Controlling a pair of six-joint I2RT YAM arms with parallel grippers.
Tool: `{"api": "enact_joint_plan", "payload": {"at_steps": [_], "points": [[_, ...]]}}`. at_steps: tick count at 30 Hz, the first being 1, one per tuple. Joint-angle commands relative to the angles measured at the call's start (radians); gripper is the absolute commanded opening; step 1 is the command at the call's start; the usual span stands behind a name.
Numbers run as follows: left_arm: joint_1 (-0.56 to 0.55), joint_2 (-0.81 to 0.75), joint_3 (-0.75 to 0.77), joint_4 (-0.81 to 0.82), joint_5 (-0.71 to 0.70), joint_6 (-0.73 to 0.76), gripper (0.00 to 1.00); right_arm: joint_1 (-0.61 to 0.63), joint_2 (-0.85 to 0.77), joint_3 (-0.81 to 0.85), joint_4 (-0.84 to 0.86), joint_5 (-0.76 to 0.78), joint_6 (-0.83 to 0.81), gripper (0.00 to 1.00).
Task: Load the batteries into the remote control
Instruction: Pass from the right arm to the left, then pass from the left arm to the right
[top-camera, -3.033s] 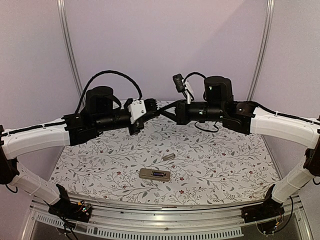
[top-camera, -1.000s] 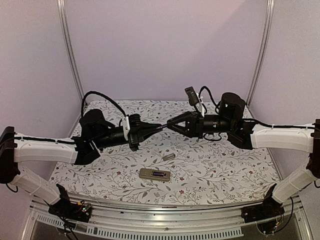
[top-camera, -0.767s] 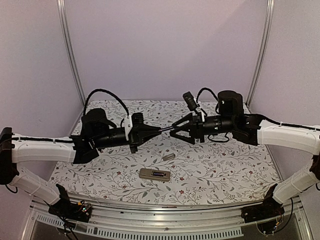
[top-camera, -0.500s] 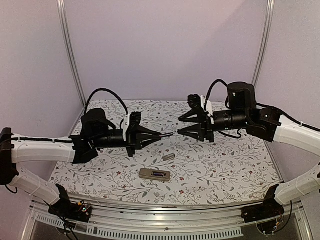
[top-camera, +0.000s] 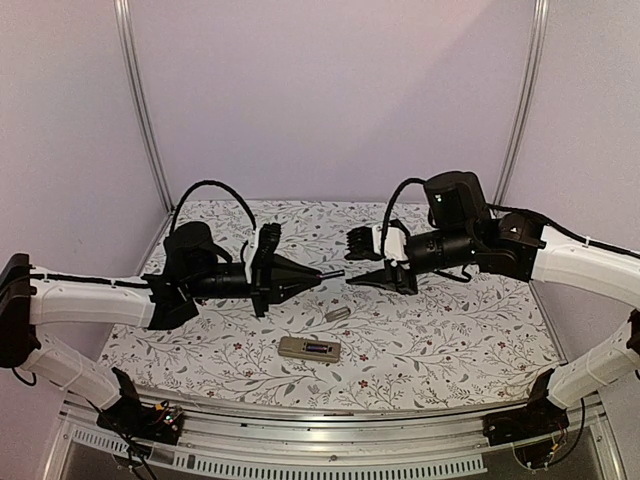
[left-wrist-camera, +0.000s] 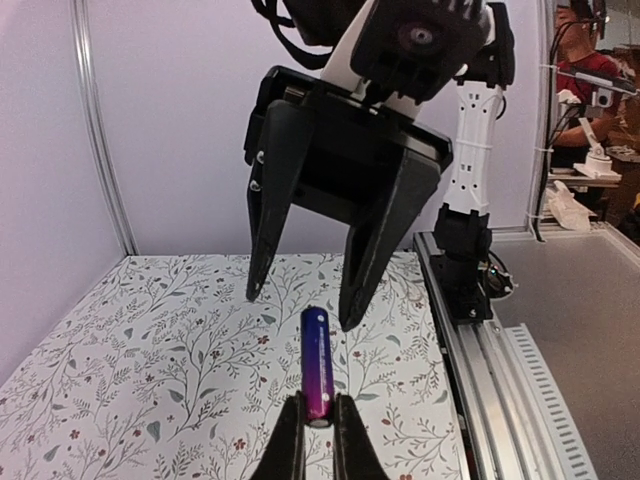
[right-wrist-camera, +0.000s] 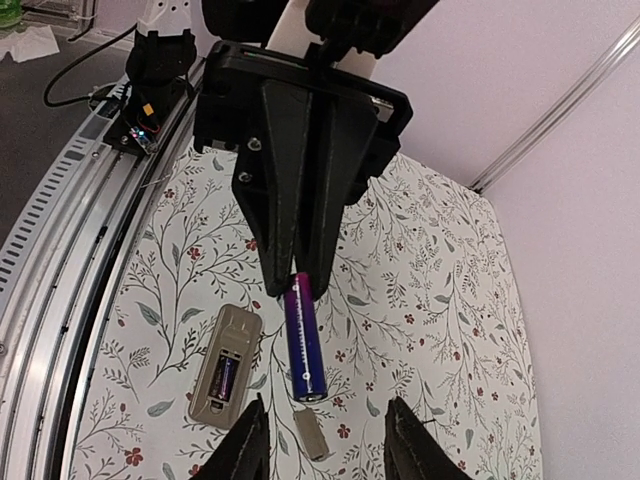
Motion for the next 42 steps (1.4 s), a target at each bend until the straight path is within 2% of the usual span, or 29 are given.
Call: {"api": "enact_joint_plan", "payload": {"at_steps": [1,13,20,23,24,26,27,31,35,38,42], "points": [[0.011,0.021,-0.012,0.062,0.018,-0.03,0.0,0.017,0.013,-0.006,0.03,-0.012,-0.002,0.36],[0.01,0.032,0.003,0.059,0.021,-0.034,0.0,0.023,0.037,-0.01,0.062,-0.043,0.019,0.17],[0.01,0.037,0.002,0.059,0.02,-0.041,0.0,0.023,0.033,-0.021,0.06,-0.044,0.039,0.01],[0.01,0.04,-0.005,0.059,0.012,-0.035,0.01,0.023,0.031,-0.029,0.058,-0.033,0.054,0.0],[0.01,0.04,-0.009,0.046,0.003,-0.023,0.21,0.023,0.031,-0.034,0.054,-0.024,0.06,0.0],[0.012,0.036,-0.01,-0.043,-0.004,0.081,0.85,0.021,0.037,-0.043,0.038,-0.008,0.079,0.0],[0.015,0.029,-0.013,-0.101,-0.006,0.136,0.91,0.018,0.045,-0.051,0.027,0.001,0.085,0.0],[0.058,-0.019,-0.033,-0.389,0.035,0.404,0.92,0.0,0.076,-0.11,-0.002,0.006,0.146,0.0],[0.095,-0.006,-0.053,-0.616,0.055,0.612,0.87,-0.008,0.132,-0.163,0.035,-0.028,0.273,0.0],[0.086,0.081,-0.04,-0.62,-0.007,0.584,0.79,-0.008,0.215,-0.142,0.039,-0.018,0.36,0.0],[0.081,0.156,-0.039,-0.528,-0.027,0.483,0.82,-0.006,0.318,-0.091,0.052,-0.006,0.421,0.0]]}}
